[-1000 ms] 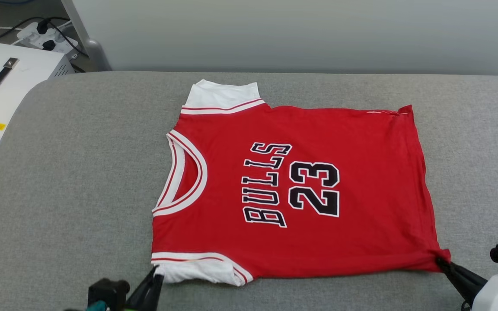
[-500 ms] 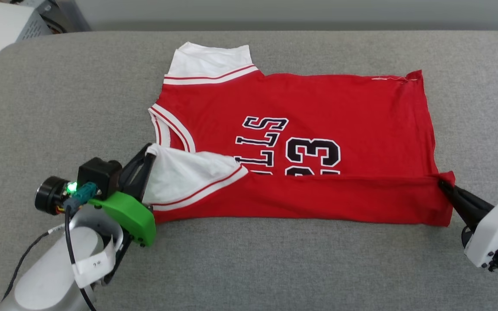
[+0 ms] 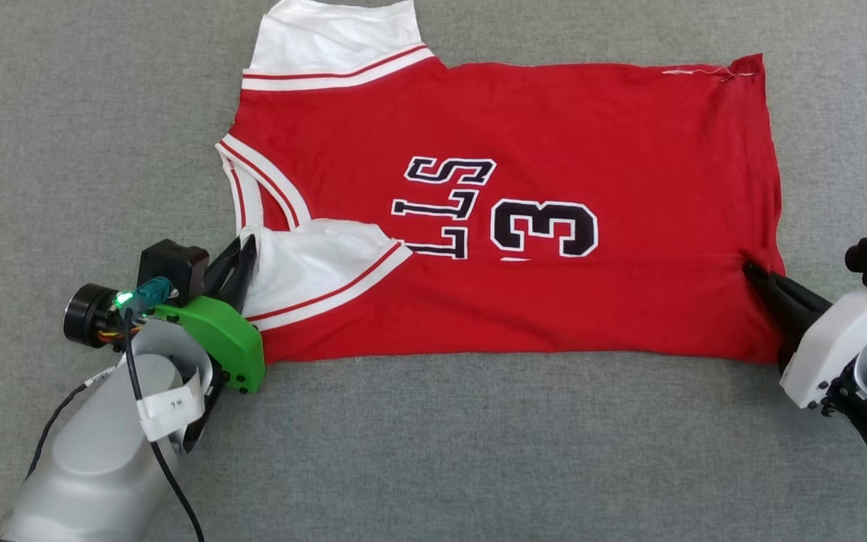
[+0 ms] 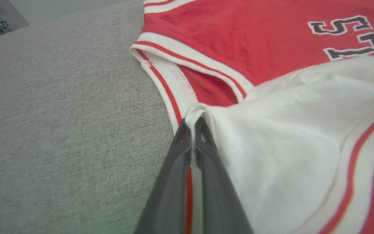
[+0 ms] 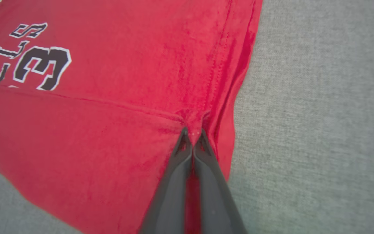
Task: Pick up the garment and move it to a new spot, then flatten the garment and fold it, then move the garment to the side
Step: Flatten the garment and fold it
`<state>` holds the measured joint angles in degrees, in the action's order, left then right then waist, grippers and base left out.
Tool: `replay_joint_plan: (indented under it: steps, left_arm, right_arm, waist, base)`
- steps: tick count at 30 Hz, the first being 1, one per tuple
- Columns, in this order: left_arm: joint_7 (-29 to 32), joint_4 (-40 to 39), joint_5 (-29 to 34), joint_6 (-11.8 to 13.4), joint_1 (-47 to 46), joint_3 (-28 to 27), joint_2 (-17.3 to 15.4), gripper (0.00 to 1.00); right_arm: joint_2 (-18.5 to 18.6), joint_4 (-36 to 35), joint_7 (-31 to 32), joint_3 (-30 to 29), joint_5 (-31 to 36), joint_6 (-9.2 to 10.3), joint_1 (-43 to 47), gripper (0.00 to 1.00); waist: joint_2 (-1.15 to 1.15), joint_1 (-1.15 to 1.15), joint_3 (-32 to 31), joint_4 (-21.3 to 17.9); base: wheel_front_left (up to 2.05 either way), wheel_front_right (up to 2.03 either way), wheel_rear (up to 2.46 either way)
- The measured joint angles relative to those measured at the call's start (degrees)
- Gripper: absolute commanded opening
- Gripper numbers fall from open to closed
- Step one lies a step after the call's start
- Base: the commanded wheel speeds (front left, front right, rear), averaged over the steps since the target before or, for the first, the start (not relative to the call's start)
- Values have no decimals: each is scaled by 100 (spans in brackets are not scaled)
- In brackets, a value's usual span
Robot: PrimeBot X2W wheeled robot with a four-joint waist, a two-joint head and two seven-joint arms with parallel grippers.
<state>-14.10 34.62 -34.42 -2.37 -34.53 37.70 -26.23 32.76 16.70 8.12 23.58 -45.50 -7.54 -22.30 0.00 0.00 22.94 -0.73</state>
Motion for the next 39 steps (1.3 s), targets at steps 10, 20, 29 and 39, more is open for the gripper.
replay_joint_plan:
  steps: [10,20,29,39]
  left_arm:
    - [-105,637,5,-221,-144,-78,255,100]
    - [331,69,-132,-353,-195,-264,-301,100]
    - [2919,-860,-1361,-493,-498,-19,-811,100]
    - [4934,-1384,-2226,-495,-599,648,-1125,100]
  right_arm:
    - [46,312,-454,389,-58,0,-130,100]
    - [349,73,-713,543,-4,1,38,100]
    - [452,-43,-683,557,45,1,114,100]
    - [433,-54,-483,657,37,1,103,100]
  waist:
    - [0,0,-215,28]
    - [0,0,-753,159]
    - [0,0,-971,282]
    - [0,0,-898,141]
  base:
    - [0,0,0]
    - [0,0,0]
    - [0,0,0]
    - [0,0,0]
